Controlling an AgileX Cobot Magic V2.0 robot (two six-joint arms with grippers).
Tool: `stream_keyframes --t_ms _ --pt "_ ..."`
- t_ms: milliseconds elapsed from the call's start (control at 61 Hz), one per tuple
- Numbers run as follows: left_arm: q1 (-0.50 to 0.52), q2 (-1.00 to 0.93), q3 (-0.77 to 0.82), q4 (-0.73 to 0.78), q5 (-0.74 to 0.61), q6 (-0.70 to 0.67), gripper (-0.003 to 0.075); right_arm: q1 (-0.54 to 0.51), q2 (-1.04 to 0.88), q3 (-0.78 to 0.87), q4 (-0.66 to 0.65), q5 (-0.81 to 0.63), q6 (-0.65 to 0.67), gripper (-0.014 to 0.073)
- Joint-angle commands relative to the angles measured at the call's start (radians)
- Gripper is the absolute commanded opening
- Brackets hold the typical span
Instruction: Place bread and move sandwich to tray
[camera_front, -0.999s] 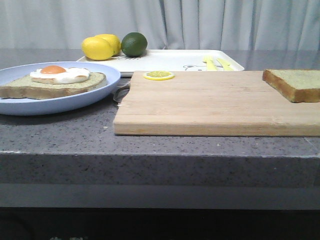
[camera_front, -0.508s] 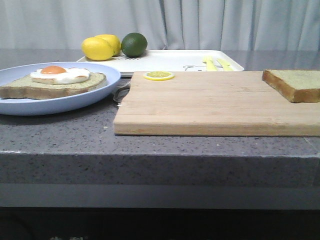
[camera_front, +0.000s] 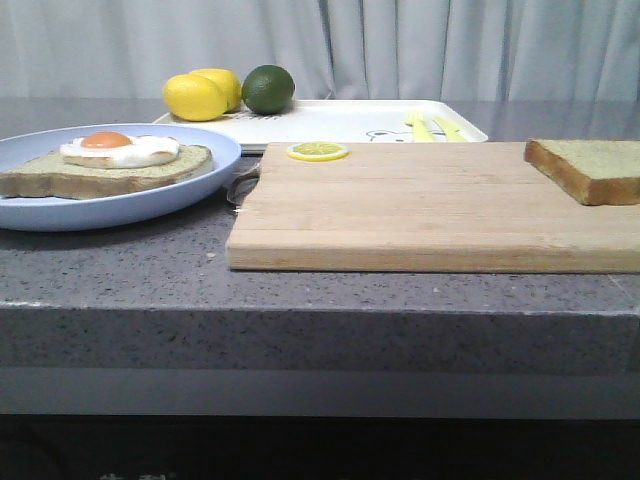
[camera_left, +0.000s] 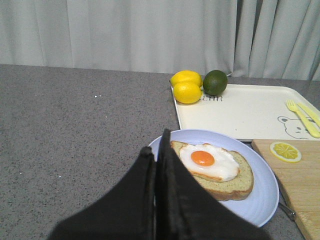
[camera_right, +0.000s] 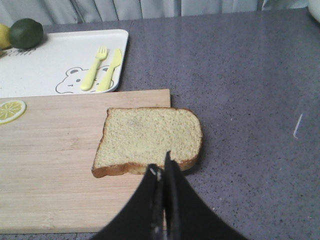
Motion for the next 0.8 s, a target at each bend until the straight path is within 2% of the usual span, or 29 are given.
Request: stream_keyframes --t_ms 0,246,328,377,410,475,541,606,672,786 --pt "-0.006 0.041 -0.030 -0.006 -0.078 0.000 -0.0020 -0.006 0.039 -0.031 0.001 -0.050 -0.007 -0.0068" --pt "-0.006 0.087 -0.030 -0.006 -0.074 0.000 -0.0018 -0.006 0.100 -0.031 0.001 0.033 -0.007 -0.0055" --pt "-0.006 0.090 -0.030 -0.006 -0.074 0.000 0.0009 -0.006 0.117 -0.031 0.001 0.056 -0.007 0.0032" --pt "-0.006 0.090 -0.030 -0.006 -0.074 0.000 0.0059 -0.006 0.124 -0.031 0.001 0.063 -0.007 0.0113" --pt "-0.006 0.090 -0.030 -0.006 -0.074 0.000 0.0108 -0.006 0.128 -0.031 0.002 0.067 -0.007 0.0197" --pt "-0.006 0.090 -0.030 -0.006 -0.080 0.000 0.0226 -0.006 0.135 -0.031 0.002 0.067 -0.007 0.0388" --pt "-0.006 0.090 -0.030 -0.006 -0.080 0.000 0.0382 -0.006 0.137 -0.031 0.002 0.063 -0.007 0.0560" --pt "-0.006 0.090 -0.030 -0.006 -0.080 0.000 0.0501 -0.006 0.137 -0.031 0.002 0.063 -0.007 0.0670" --pt "-0.006 0.090 -0.030 -0.006 -0.080 0.000 0.0540 -0.006 0.137 -0.031 0.002 0.063 -0.007 0.0648" --pt "-0.006 0.090 -0.030 -0.006 -0.080 0.000 0.0517 -0.006 0.137 -0.031 0.002 0.062 -0.007 0.0627"
